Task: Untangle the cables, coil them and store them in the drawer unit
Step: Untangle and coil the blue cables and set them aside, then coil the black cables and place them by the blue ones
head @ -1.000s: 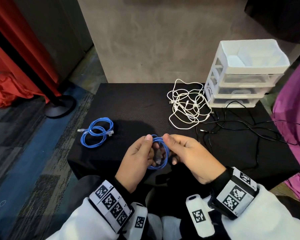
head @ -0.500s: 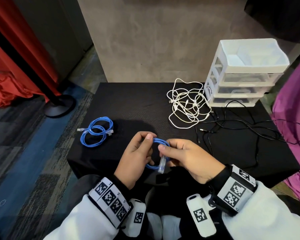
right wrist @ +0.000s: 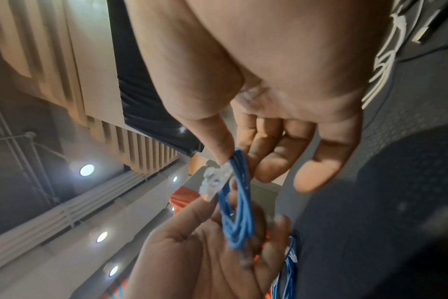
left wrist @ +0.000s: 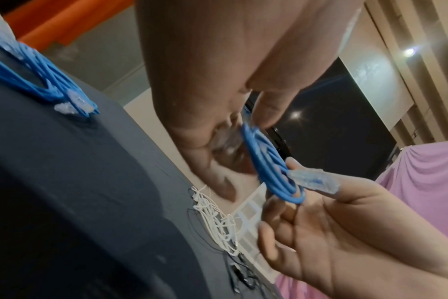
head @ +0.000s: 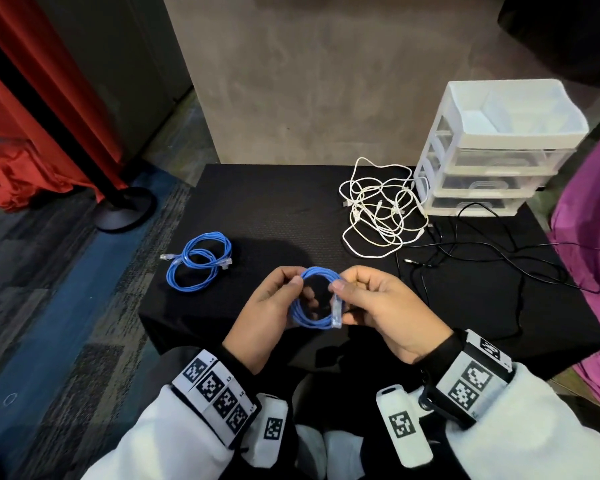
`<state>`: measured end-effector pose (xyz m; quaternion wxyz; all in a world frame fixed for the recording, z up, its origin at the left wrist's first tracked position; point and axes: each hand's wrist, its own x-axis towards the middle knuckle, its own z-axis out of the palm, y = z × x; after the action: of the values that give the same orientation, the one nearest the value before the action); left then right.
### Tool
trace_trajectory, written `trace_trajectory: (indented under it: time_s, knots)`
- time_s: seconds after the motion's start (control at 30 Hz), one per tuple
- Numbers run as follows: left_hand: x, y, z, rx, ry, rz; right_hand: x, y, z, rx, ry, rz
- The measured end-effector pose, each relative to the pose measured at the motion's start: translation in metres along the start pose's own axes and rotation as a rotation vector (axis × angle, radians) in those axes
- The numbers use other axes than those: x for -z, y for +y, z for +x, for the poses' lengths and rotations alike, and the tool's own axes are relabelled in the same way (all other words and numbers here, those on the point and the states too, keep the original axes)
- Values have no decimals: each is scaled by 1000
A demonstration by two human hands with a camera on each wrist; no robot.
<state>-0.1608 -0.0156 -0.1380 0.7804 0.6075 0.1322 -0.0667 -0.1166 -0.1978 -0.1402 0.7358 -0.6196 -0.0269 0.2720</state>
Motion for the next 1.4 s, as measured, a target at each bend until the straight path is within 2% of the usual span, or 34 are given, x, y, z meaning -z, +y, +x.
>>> trace_trajectory:
  time_s: [0.1, 0.2, 0.27, 0.37, 0.47, 0.53, 0.6, 0.73, 0.8, 0.9, 0.97, 1.03, 1.13, 1.23, 1.3, 1.33, 1.4]
  knots:
    - [14, -5, 2, -11, -18, 182, 4, 3, 5, -7, 3, 25]
    - [30, -6, 7, -10, -5, 273, 8, 13, 10, -41, 2, -84]
    - [46, -4, 19, -2, 100, 281, 11, 22, 13, -54, 35, -184]
    - [88, 3, 52, -15, 345, 293, 21, 33, 15, -43, 113, -334]
    - [135, 16, 84, 2, 562, 286, 44, 43, 20, 71, 227, -579]
    - [158, 24, 98, 52, 661, 278, 60, 44, 22, 123, 284, -704]
    - [176, 26, 109, 117, 700, 309, 74, 41, 22, 175, 343, -790]
    - [186, 21, 116, 147, 722, 373, 102, 35, 22, 268, 530, -982]
    - [182, 18, 115, 109, 732, 424, 115, 36, 22, 214, 611, -1051]
    - [178, 12, 110, 37, 715, 546, 127, 42, 22, -32, 582, -1018]
    - [170, 14, 101, 4, 697, 703, 132, 49, 22, -86, 511, -1011]
    - [158, 18, 90, -39, 732, 848, 134, 53, 22, -69, 482, -954]
    - [136, 19, 73, -114, 762, 908, 131, 53, 21, 46, 515, -829]
    - [103, 14, 55, -239, 713, 929, 113, 38, 10, 261, 530, -770]
    - [75, 7, 46, -413, 621, 915, 91, 21, -4, 430, 464, -721]
    - [61, 4, 42, -498, 538, 898, 79, 13, -12, 496, 414, -696]
    - [35, -2, 34, -610, 320, 866, 58, -1, -27, 534, 279, -642]
